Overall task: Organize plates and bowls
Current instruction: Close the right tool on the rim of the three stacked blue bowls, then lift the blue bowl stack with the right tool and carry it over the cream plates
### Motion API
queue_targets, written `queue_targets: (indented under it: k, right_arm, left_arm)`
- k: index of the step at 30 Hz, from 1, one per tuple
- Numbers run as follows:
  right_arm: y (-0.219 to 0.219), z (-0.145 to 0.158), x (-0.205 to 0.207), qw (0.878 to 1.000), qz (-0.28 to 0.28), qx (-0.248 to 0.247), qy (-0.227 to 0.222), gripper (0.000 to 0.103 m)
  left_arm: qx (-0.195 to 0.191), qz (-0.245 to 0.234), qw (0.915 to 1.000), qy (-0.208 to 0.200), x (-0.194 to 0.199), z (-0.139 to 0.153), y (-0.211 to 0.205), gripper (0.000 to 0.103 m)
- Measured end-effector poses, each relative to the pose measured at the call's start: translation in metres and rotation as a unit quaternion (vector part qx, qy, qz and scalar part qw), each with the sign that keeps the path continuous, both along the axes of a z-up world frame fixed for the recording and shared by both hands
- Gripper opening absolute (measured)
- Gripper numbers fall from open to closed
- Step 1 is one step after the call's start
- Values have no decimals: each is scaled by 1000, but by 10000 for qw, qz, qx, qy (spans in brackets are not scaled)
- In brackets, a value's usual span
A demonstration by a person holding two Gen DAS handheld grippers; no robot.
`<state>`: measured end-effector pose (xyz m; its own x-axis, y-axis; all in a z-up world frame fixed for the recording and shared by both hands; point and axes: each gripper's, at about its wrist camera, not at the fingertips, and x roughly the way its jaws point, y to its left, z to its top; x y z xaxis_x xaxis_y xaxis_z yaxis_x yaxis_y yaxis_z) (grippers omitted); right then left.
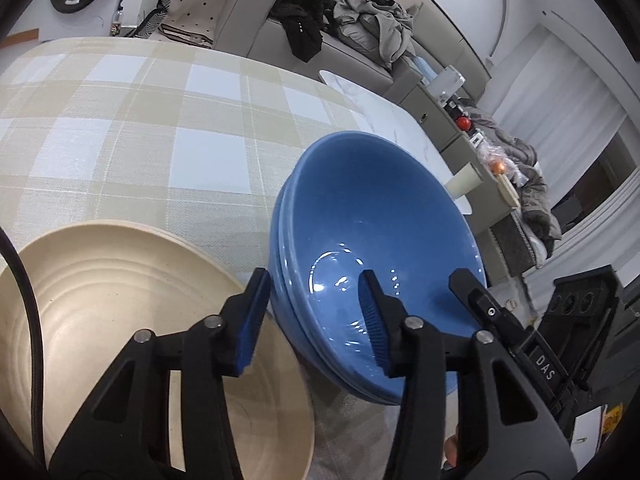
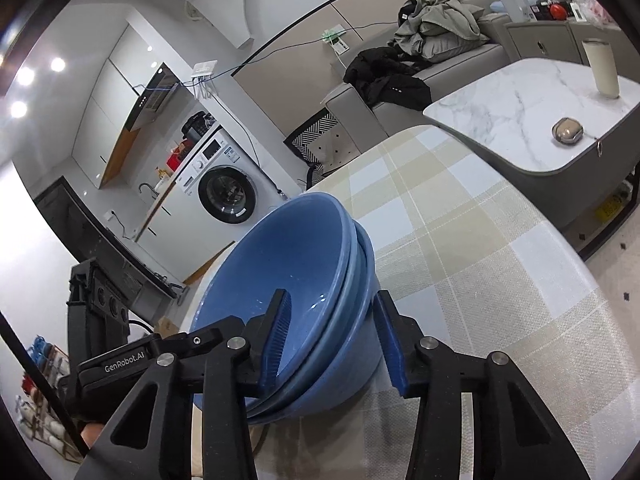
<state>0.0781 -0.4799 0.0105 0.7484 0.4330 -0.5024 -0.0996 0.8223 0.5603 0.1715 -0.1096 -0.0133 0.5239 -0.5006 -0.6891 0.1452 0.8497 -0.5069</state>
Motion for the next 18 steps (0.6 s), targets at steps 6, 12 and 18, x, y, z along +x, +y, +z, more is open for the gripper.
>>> queue_targets:
  k: [6, 12, 18]
  right_arm:
    - [2, 2, -1, 9999, -4, -127, 10, 41]
    - [1, 5, -2, 9998, -11, -172, -25, 41]
    - [3, 17, -7, 9996, 63, -199, -173, 41]
  left_arm:
    - [468, -61, 9988, -88, -5, 7, -10, 34]
    - [647, -15, 9976, -260, -11, 16, -14, 34]
    - [662, 50, 9971, -359, -20, 28, -11, 34]
